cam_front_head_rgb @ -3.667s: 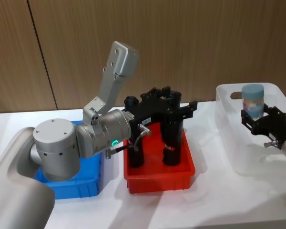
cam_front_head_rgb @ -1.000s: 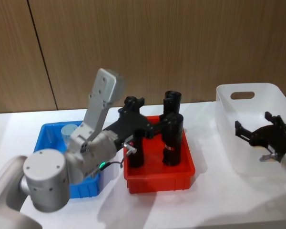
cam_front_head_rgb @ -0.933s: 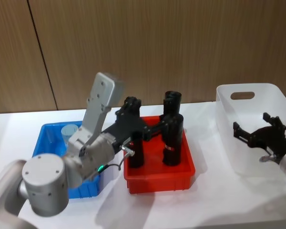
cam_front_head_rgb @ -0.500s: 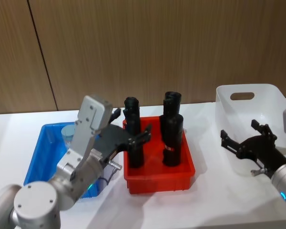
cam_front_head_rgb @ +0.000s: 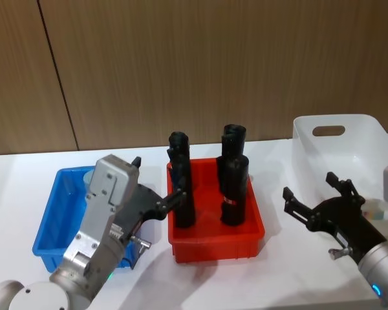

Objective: Pick the cotton swabs from the blue box and place them into the white box.

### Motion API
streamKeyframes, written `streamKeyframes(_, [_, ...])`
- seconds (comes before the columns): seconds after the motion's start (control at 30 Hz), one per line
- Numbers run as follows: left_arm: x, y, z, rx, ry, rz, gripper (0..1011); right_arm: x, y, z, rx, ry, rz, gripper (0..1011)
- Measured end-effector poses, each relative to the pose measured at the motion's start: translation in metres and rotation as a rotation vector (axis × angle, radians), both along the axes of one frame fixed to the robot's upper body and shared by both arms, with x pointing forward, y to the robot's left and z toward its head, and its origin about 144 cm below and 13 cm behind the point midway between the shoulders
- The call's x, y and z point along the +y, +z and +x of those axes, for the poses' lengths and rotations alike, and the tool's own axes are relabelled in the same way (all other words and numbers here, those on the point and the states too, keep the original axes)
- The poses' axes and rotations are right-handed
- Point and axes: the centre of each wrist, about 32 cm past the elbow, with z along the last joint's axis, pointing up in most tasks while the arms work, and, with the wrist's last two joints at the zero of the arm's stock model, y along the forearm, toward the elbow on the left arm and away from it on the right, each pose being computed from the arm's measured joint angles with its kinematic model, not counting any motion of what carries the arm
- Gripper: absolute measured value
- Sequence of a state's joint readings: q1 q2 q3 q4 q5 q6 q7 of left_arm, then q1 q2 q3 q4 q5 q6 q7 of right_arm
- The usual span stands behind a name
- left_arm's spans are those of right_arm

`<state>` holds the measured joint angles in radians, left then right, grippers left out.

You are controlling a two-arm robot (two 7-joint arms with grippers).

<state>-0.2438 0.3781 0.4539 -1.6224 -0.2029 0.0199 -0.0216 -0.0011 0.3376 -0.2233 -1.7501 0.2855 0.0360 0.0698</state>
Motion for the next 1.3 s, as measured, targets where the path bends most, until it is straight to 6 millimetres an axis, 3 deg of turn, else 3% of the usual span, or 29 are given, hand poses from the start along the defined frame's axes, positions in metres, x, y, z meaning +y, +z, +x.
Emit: streamKeyframes(1.3, [0.0007,-0.0014,-0.0019,-0.005,0.008,0.001,1004,0.0024,0.0005,-0.0044,-0.002,0.005,0.006,1002])
